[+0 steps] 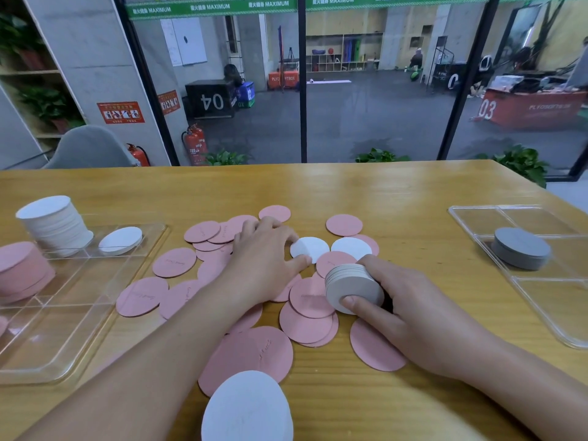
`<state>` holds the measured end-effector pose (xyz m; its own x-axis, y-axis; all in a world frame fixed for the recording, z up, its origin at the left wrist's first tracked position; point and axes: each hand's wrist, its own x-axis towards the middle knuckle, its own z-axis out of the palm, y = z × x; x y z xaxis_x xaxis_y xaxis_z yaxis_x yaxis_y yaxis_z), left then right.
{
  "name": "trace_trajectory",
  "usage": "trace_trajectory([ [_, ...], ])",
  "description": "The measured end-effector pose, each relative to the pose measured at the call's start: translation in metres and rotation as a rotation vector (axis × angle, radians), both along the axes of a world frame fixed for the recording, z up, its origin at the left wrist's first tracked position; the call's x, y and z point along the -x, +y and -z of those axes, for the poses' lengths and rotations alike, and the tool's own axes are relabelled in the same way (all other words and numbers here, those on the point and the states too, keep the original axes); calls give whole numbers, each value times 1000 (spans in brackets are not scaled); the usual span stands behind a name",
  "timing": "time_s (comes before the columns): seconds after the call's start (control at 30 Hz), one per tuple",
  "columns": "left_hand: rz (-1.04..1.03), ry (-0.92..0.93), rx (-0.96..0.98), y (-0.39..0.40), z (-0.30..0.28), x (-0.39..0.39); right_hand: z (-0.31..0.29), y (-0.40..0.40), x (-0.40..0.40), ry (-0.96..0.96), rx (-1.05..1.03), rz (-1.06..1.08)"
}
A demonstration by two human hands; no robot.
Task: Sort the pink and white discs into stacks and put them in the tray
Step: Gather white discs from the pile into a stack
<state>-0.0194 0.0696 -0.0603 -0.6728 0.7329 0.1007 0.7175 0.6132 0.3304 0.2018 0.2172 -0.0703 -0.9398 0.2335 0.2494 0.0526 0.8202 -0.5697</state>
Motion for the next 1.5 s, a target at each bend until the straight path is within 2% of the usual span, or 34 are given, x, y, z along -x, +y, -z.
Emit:
trace_trajectory([
  [0.13, -23, -79, -53, -1, -3, -1, -1, -1, 0, -3, -1, 3],
  [0.4, 81, 31, 37, 13, 7, -2, -1, -1, 1, 6, 1, -9],
  [0.73, 43, -130, -37, 9, -2, 4, 0, -1, 0, 6, -10, -10],
  [0.9, 154, -49, 32, 14, 1, 0, -1, -1, 1, 12, -5, -17],
  [1.03, 130, 21, 107, 18, 3, 1, 0, 0, 1, 16, 0, -21],
  [1.1, 99, -7, 113, 17, -1, 1, 0, -1, 1, 15, 2, -20],
  [1.2, 30, -86, 0, 13, -3, 4, -1, -1, 0, 9, -6, -19],
  [1.3, -14, -171, -289, 7, -4, 11, -1, 0, 0, 8, -1, -22],
  [1.4, 11, -280, -501, -3, -10, 13, -2, 0, -1, 10, 3, -28],
  [1.5, 47, -422, -607, -18, -14, 5, -3, 1, -3, 8, -4, -37],
])
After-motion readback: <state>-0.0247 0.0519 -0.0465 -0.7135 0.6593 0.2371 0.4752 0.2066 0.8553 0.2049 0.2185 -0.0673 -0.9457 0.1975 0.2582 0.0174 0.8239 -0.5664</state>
